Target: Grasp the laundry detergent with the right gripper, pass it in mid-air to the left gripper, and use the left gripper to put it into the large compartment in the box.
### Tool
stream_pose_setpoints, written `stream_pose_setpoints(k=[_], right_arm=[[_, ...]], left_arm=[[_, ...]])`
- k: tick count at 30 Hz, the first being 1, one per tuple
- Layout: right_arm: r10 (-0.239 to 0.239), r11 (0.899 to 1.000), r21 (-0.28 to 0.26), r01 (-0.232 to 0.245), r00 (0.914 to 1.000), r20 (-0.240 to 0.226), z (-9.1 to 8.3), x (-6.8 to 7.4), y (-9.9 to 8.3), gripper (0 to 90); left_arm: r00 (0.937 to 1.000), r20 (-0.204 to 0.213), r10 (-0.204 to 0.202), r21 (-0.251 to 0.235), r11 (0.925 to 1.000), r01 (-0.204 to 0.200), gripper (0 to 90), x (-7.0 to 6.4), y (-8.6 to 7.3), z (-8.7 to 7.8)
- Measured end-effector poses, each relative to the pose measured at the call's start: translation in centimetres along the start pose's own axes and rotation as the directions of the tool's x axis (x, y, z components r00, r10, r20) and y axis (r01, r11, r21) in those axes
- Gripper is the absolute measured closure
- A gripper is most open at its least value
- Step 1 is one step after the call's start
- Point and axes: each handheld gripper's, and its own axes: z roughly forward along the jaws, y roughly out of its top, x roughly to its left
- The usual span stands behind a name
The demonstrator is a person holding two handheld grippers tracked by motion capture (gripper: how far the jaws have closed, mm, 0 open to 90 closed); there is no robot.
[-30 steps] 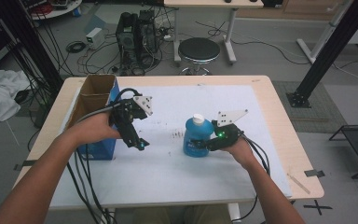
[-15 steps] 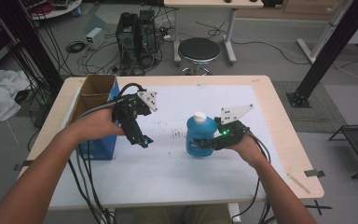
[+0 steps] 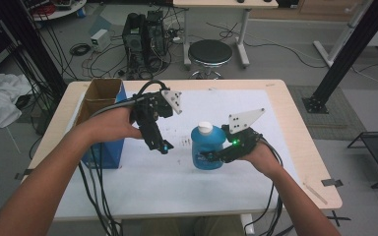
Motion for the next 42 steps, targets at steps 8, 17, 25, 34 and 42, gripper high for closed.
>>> stream_pose_setpoints(k=[8, 17, 25, 34, 42], right_arm=[[0.007, 1.0, -0.007, -0.007, 0.9996, -0.029, 0.9, 0.5, 0.8, 43.9], [-0.017, 1.0, -0.003, 0.017, 0.9991, -0.039, 1.8, 0.3, 1.5, 44.0], [-0.016, 1.0, 0.008, 0.017, 0.9986, -0.051, 2.1, 0.3, 2.3, 44.0], [-0.01, 1.0, 0.017, 0.011, 0.9984, -0.056, 2.1, 0.4, 2.7, 43.9], [-0.01, 1.0, 0.018, 0.011, 0.9987, -0.05, 1.8, 0.3, 2.9, 43.9]], left_arm=[[0.9993, 0.022, 0.029, 0.009, 0.9995, -0.029, 3.8, -0.6, 2.1, -0.1], [0.9982, 0.03, 0.052, 0.024, 0.9983, -0.053, 3.9, -0.6, 3.5, -0.3], [0.997, 0.046, 0.063, 0.043, 0.997, -0.065, 3.8, -0.6, 4.6, 0.3], [0.9951, 0.059, 0.08, 0.067, 0.9942, -0.084, 3.8, -0.4, 5.9, 1.1], [0.9933, 0.07, 0.092, 0.09, 0.9911, -0.098, 3.9, -0.2, 6.5, 1.9]])
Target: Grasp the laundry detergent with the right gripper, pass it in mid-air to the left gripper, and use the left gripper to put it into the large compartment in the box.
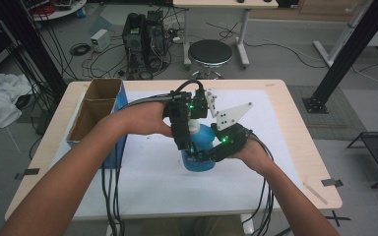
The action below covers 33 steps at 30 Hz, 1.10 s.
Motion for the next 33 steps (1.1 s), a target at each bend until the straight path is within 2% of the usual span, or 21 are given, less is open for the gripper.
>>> stream_pose_setpoints(k=[1, 4, 6, 13, 14, 21, 23, 30, 32, 33], right_arm=[[-0.017, 1.0, -0.009, 0.017, 0.9999, 0.004, 0.08, -0.14, -0.04, 43.9], [-0.013, 1.0, -0.008, 0.013, 0.9999, 0.002, 0.07, -0.16, -0.05, 43.9], [-0.008, 1.0, -0.004, 0.008, 1.0, 0.001, 0.07, -0.11, -0.05, 43.9], [-0.007, 1.0, -0.012, 0.007, 1.0, -0.001, 0.07, -0.14, -0.04, 43.8], [0.011, 1.0, -0.007, -0.012, 0.9999, -0.01, -0.03, -0.06, -0.01, 43.9], [0.012, 1.0, -0.009, -0.012, 0.9999, -0.009, -0.05, -0.02, 0.01, 43.8], [0.009, 1.0, -0.009, -0.009, 0.9999, -0.008, -0.03, -0.03, 0.0, 43.8], [0.003, 1.0, -0.009, -0.003, 1.0, -0.008, 0.01, -0.12, -0.02, 43.8], [0.005, 1.0, -0.007, -0.005, 1.0, -0.008, 0.01, -0.12, -0.01, 43.8], [0.004, 1.0, -0.007, -0.004, 1.0, -0.008, 0.02, -0.12, 0.0, 43.8]], left_arm=[[1.0, -0.002, 0.0, 0.0, 1.0, 0.0, 3.9, 0.01, 0.06, 0.08], [1.0, 0.0, 0.007, 0.003, 1.0, -0.007, 4.3, 0.02, 0.23, 0.19], [0.9998, 0.006, 0.018, 0.005, 0.9998, -0.018, 9.3, 0.03, 0.28, 0.24], [0.9999, 0.007, 0.014, 0.005, 0.9999, -0.014, 9.3, 0.11, 0.27, 0.58], [0.9999, 0.006, 0.013, 0.008, 0.9999, -0.013, 9.3, 0.1, 0.29, 0.6], [0.9997, 0.005, 0.022, 0.024, 0.9995, -0.022, 12.5, 0.1, 0.42, 0.78], [0.9997, 0.011, 0.024, 0.019, 0.9995, -0.024, 15.0, 0.07, 0.4, 0.8], [0.9998, 0.006, 0.019, 0.017, 0.9997, -0.019, 15.2, 0.09, 0.26, 0.82], [0.9997, 0.009, 0.023, 0.015, 0.9996, -0.023, 18.3, 0.07, 0.26, 0.8], [0.9997, 0.0, 0.024, 0.02, 0.9995, -0.024, 18.5, 0.06, 0.29, 0.78]])
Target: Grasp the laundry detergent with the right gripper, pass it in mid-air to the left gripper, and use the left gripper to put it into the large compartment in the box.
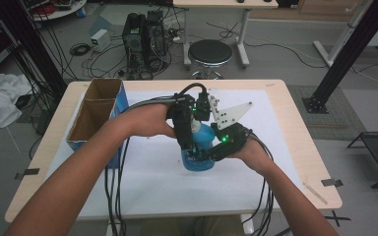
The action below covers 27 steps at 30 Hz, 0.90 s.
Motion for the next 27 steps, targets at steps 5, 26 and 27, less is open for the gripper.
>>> stream_pose_setpoints(k=[5, 26, 27], right_arm=[[0.002, 1.0, 0.002, -0.002, 1.0, -0.003, 0.05, 0.02, 0.0, 43.8], [0.005, 1.0, -0.005, -0.005, 0.9999, -0.009, 0.14, 0.06, 0.01, 43.8], [0.006, 1.0, 0.004, -0.006, 0.9999, -0.009, 0.1, 0.1, 0.03, 43.9]], left_arm=[[1.0, -0.003, 0.003, -0.007, 1.0, -0.004, 24.2, 0.01, 0.03, 0.03], [0.9994, -0.016, 0.029, 0.007, 0.9996, -0.029, 36.5, -0.21, 0.15, 0.07], [0.9994, -0.014, 0.033, 0.006, 0.9994, -0.033, 36.5, -0.24, 0.16, 0.1]])
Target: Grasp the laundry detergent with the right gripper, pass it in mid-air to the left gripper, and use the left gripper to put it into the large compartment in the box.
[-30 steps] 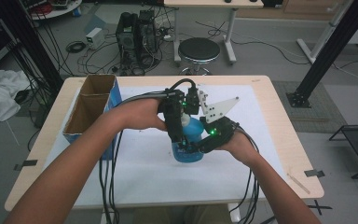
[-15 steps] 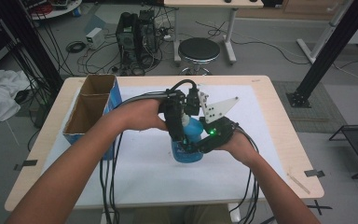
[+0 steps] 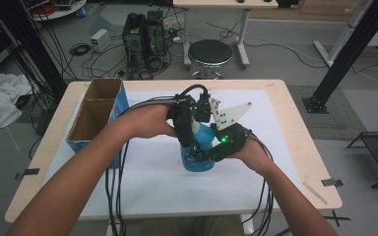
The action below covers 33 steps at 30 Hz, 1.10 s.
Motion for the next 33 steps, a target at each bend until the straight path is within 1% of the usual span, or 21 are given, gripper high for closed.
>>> stream_pose_setpoints(k=[3, 5, 8, 9, 10, 14, 16, 17, 19, 21, 23, 24, 25, 26, 27, 28, 29, 30, 31, 32, 33], right_arm=[[-0.001, 1.0, 0.005, 0.001, 1.0, 0.002, 0.0, 0.1, 0.0, 43.9], [-0.029, 1.0, 0.003, 0.029, 0.9995, 0.01, 0.1, -0.1, -0.1, 43.9], [-0.006, 1.0, 0.0, 0.006, 1.0, 0.007, -0.1, 0.1, 0.0, 43.9], [-0.028, 1.0, -0.004, 0.028, 0.9995, 0.016, -0.1, 0.0, 0.0, 43.9], [-0.019, 1.0, 0.0, 0.019, 0.9998, 0.008, -0.2, 0.0, 0.0, 43.9], [-0.033, 0.999, 0.008, 0.033, 0.9993, 0.017, -0.2, 0.1, 0.0, 44.0], [-0.027, 1.0, 0.007, 0.027, 0.9995, 0.018, -0.1, 0.2, 0.0, 44.0], [-0.042, 0.999, 0.013, 0.042, 0.9989, 0.018, -0.2, 0.1, -0.1, 44.0], [-0.038, 0.999, 0.006, 0.038, 0.9991, 0.017, -0.3, 0.1, 0.0, 44.0], [-0.053, 0.999, 0.007, 0.053, 0.9983, 0.024, -0.3, 0.1, 0.1, 43.7], [-0.043, 0.999, 0.015, 0.043, 0.9987, 0.026, -0.3, 0.3, 0.3, 42.9], [-0.047, 0.999, 0.027, 0.046, 0.9988, 0.016, -0.4, 0.3, 0.4, 40.4], [-0.054, 0.998, 0.032, 0.054, 0.9985, 0.011, -0.5, 0.4, 0.5, 33.3], [-0.038, 0.999, 0.035, 0.038, 0.9993, 0.007, -0.8, 0.6, 0.6, 22.3], [-0.025, 0.999, 0.044, 0.025, 0.9997, 0.008, -1.0, 0.9, 0.6, 21.7], [-0.045, 0.998, 0.049, 0.045, 0.999, -0.002, -1.2, 0.9, 0.6, 21.6], [-0.046, 0.998, 0.049, 0.046, 0.9989, 0.009, -1.4, 1.1, 0.6, 20.7], [-0.042, 0.998, 0.056, 0.041, 0.9991, 0.011, -1.7, 1.3, 0.5, 8.7], [-0.042, 0.997, 0.066, 0.041, 0.9991, 0.01, -2.0, 1.4, 0.3, 1.3], [-0.001, 0.996, 0.089, 0.001, 1.0, 0.007, -2.3, 1.7, 0.2, 1.1], [0.003, 0.996, 0.092, -0.003, 1.0, 0.0, -2.6, 1.7, 0.1, 1.2]], left_arm=[[1.0, -0.002, 0.004, 0.007, 1.0, -0.004, 36.6, -0.1, 0.1, 0.1], [1.0, -0.003, 0.005, 0.005, 1.0, -0.005, 36.7, -0.1, 0.1, 0.0], [0.9999, -0.008, 0.009, 0.001, 1.0, -0.009, 36.8, -0.1, 0.2, -0.1], [1.0, -0.003, 0.008, -0.009, 0.9999, -0.008, 36.9, -0.1, 0.2, -0.1], [0.9999, -0.011, 0.011, -0.004, 0.9999, -0.011, 37.0, -0.2, 0.2, -0.1], [0.9998, -0.014, 0.017, 0.015, 0.9997, -0.017, 37.1, -0.3, 0.4, 0.0], [0.9997, -0.016, 0.017, 0.014, 0.9998, -0.017, 37.2, -0.3, 0.5, 0.0], [0.9997, -0.012, 0.019, 0.012, 0.9997, -0.019, 37.2, -0.3, 0.5, -0.1], [0.9998, -0.012, 0.016, 0.003, 0.9999, -0.016, 37.3, -0.3, 0.5, -0.1], [0.9997, -0.013, 0.021, 0.011, 0.9997, -0.021, 37.3, -0.3, 0.6, -0.3], [0.9998, -0.008, 0.02, 0.005, 0.9998, -0.02, 37.4, -0.4, 0.6, -0.3], [0.9996, -0.007, 0.028, 0.017, 0.9995, -0.028, 37.5, -0.3, 0.6, -0.5], [0.9998, -0.006, 0.021, 0.013, 0.9997, -0.021, 37.5, -0.4, 0.6, -0.5], [0.9995, -0.01, 0.029, 0.021, 0.9994, -0.029, 37.5, -0.3, 0.5, -0.6], [0.9997, -0.011, 0.022, 0.016, 0.9996, -0.022, 37.5, -0.4, 0.5, -0.6], [0.9997, -0.012, 0.024, 0.018, 0.9996, -0.023, 37.5, -0.3, 0.4, -0.8], [0.9997, -0.019, 0.017, 0.015, 0.9997, -0.017, 37.5, -0.3, 0.3, -0.9], [0.9995, -0.021, 0.024, 0.022, 0.9995, -0.023, 37.5, -0.3, 0.2, -1.0], [0.9993, -0.031, 0.021, 0.027, 0.9994, -0.02, 37.5, -0.3, 0.1, -1.1], [0.9993, -0.032, 0.018, 0.027, 0.9995, -0.017, 37.5, -0.3, -0.1, -1.2], [0.9993, -0.036, 0.007, 0.018, 0.9998, -0.006, 37.5, -0.3, -0.2, -1.3]])
